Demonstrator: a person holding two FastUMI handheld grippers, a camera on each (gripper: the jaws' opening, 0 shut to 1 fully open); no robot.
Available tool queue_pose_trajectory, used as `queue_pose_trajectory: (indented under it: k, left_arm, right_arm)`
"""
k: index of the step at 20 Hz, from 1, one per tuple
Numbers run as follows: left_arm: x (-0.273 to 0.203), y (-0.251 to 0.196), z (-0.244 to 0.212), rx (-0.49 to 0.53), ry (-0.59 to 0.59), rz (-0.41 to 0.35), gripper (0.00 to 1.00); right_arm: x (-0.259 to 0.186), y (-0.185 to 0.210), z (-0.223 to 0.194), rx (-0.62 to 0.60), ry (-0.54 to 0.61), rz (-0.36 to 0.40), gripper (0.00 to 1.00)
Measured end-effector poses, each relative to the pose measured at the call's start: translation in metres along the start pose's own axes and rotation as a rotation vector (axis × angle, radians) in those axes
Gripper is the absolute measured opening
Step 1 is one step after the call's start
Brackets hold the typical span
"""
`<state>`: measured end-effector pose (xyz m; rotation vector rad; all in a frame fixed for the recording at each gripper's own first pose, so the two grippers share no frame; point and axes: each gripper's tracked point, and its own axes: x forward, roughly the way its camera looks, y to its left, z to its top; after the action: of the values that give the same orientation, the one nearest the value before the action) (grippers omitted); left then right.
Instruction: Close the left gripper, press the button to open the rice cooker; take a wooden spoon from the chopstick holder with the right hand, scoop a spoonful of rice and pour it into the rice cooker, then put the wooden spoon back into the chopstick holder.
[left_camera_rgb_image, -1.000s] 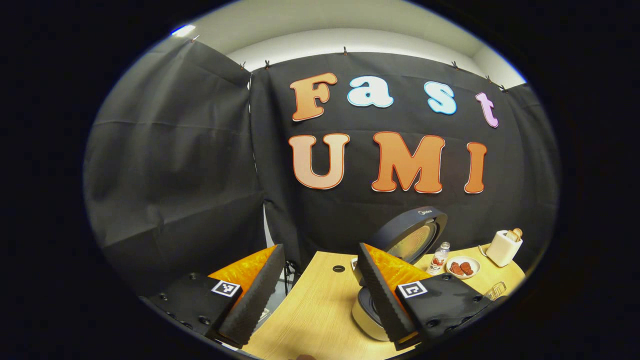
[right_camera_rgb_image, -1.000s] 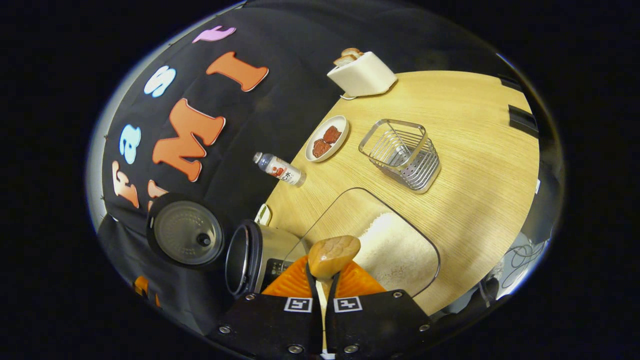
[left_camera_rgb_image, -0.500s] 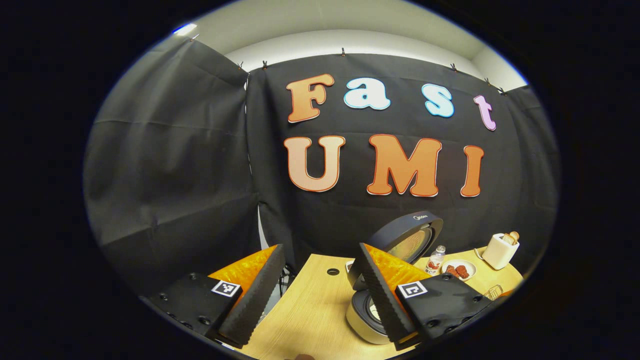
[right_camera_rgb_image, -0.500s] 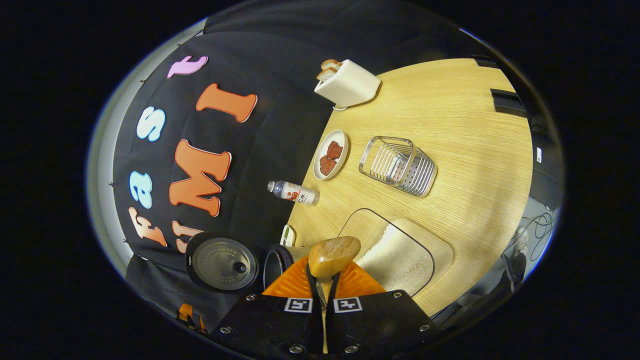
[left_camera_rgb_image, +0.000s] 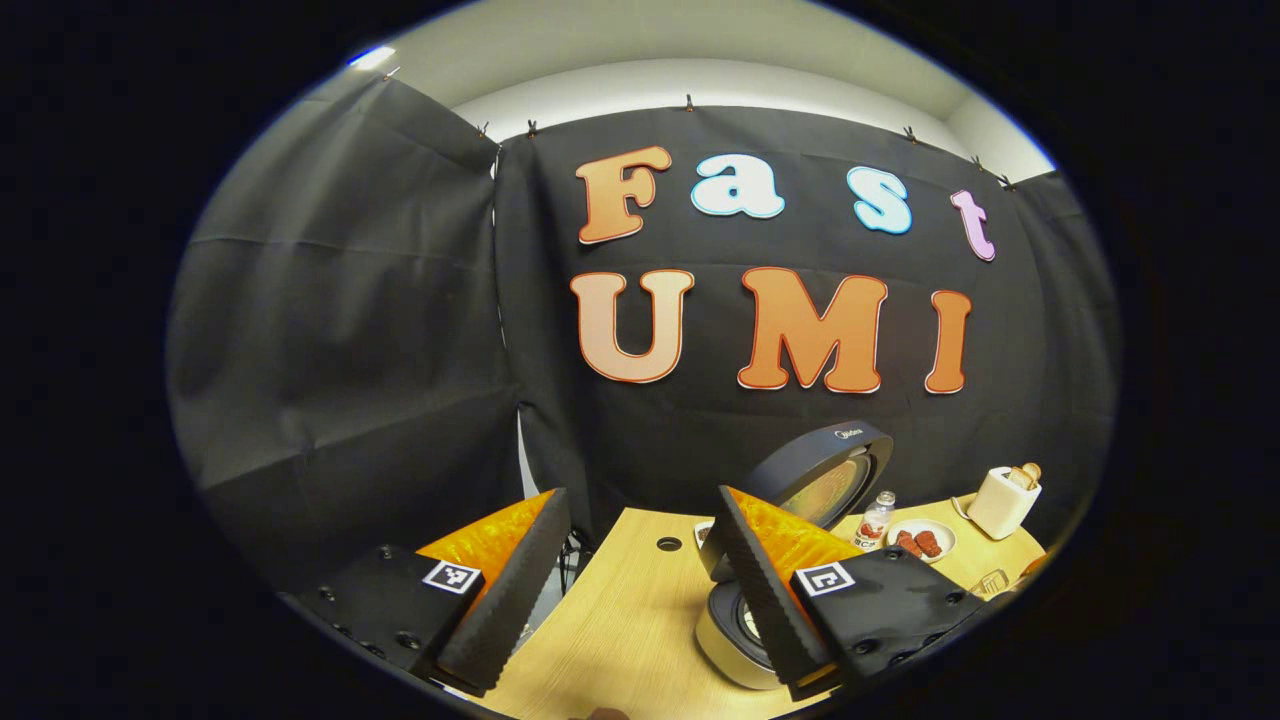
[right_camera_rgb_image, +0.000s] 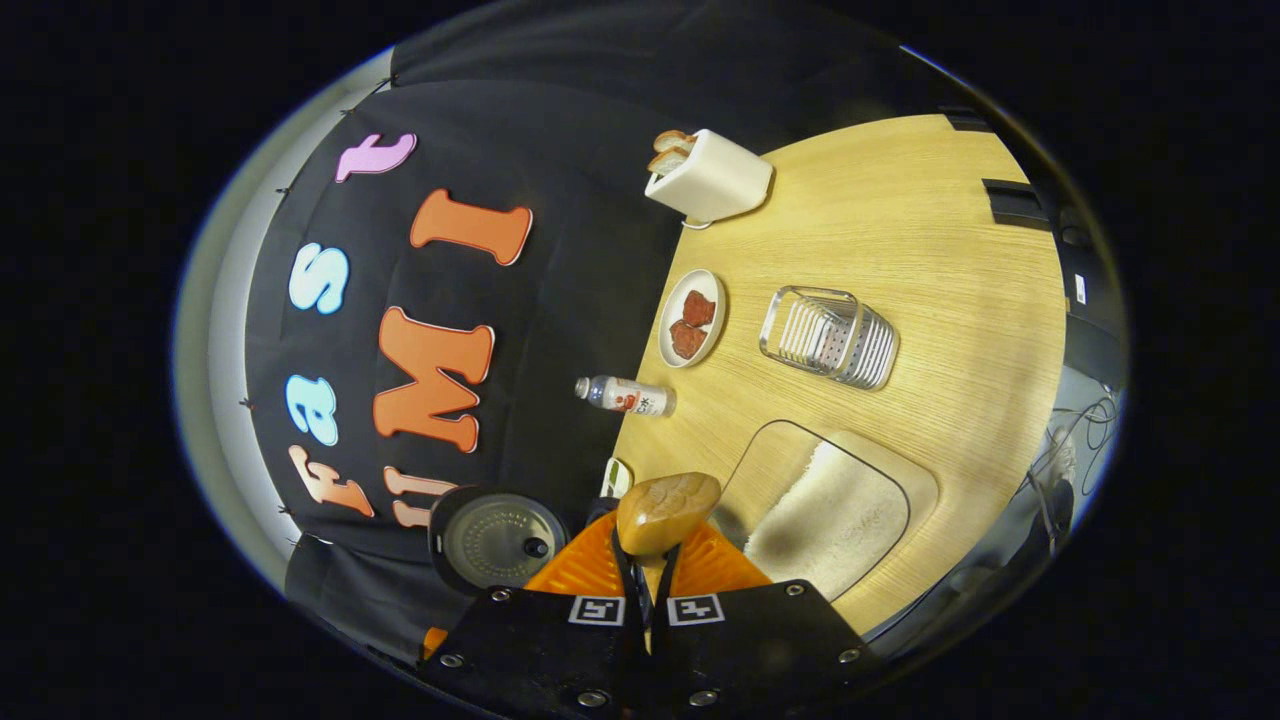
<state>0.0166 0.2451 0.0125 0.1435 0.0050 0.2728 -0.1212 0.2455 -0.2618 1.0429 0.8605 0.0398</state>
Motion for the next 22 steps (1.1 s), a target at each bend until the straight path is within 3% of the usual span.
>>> queue_pose_trajectory:
  k: [7, 14, 22]
  left_arm:
    - [-0.005, 0.001, -0.010, -0.011, 0.019, -0.005, 0.99]
    - [-0.011, 0.016, -0.017, -0.044, 0.052, 0.019, 1.00]
    - [-0.013, 0.035, -0.013, -0.041, 0.039, 0.042, 1.00]
  right_arm:
    - [0.014, 0.076, -0.010, -0.004, 0.034, 0.125, 0.01]
    - [0.052, 0.141, -0.042, -0.090, 0.096, 0.204, 0.01]
    - [0.086, 0.188, -0.045, -0.288, 0.029, 0.216, 0.01]
